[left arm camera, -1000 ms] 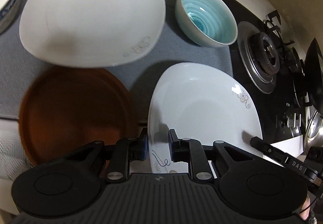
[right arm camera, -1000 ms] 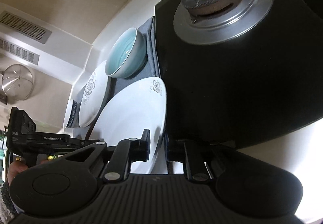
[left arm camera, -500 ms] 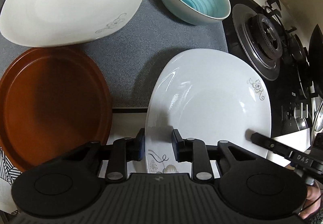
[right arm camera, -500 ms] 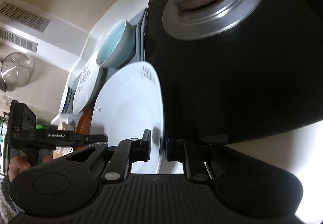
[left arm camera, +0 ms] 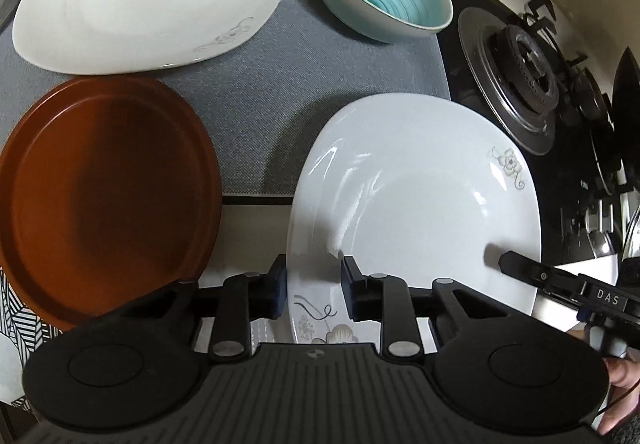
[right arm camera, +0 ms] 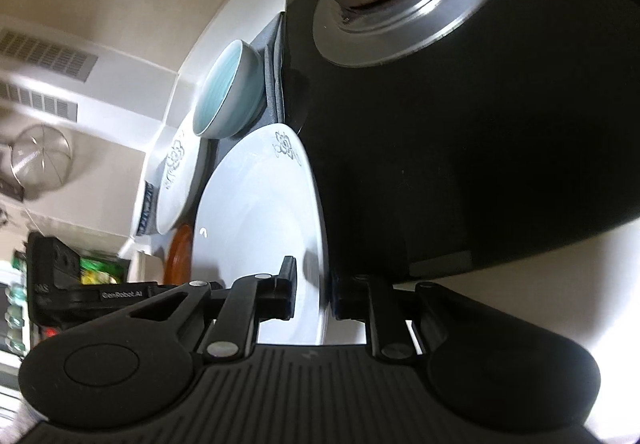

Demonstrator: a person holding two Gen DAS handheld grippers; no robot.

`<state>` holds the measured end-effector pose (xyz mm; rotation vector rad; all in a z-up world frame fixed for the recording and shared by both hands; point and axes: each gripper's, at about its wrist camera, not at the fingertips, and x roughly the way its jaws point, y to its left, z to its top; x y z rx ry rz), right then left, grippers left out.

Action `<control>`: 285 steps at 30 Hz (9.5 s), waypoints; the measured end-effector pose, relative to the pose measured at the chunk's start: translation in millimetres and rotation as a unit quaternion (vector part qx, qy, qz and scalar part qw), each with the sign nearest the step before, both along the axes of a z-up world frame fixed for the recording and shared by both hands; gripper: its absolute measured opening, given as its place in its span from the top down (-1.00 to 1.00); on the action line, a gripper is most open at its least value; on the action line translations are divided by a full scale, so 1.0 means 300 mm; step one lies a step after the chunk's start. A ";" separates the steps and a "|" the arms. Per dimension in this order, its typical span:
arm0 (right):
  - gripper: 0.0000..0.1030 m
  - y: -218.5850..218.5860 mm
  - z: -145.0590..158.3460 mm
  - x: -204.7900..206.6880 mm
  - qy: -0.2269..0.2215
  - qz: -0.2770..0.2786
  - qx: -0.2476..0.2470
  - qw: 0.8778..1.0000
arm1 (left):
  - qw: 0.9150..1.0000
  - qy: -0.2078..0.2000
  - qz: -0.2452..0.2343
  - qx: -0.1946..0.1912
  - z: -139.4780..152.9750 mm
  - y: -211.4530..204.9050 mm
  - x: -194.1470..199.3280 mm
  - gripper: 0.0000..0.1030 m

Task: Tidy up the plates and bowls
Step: 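Lift and tilt the white flower plate with both grippers, then carry the white plate with both grippers onto the other white flower plate, then lower the plate onto the other plate and open both grippers, then move both grippers to the terracotta-brown plate and grip its rim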

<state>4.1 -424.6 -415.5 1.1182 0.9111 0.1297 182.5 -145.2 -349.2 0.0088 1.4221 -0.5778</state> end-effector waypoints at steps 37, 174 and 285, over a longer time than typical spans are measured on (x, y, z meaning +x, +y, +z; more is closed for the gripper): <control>0.79 0.016 0.098 -0.034 -0.063 0.043 -0.054 0.996 | 1.000 0.010 0.014 -0.002 0.081 0.046 -0.038 0.89; 0.71 0.530 0.174 0.845 -0.023 -0.008 -0.171 0.985 | 0.983 0.032 0.156 -0.095 0.075 0.728 0.598 0.61; 0.54 0.590 0.250 0.809 0.092 0.001 -0.225 0.970 | 0.992 -0.065 0.092 -0.057 0.126 0.673 0.553 0.15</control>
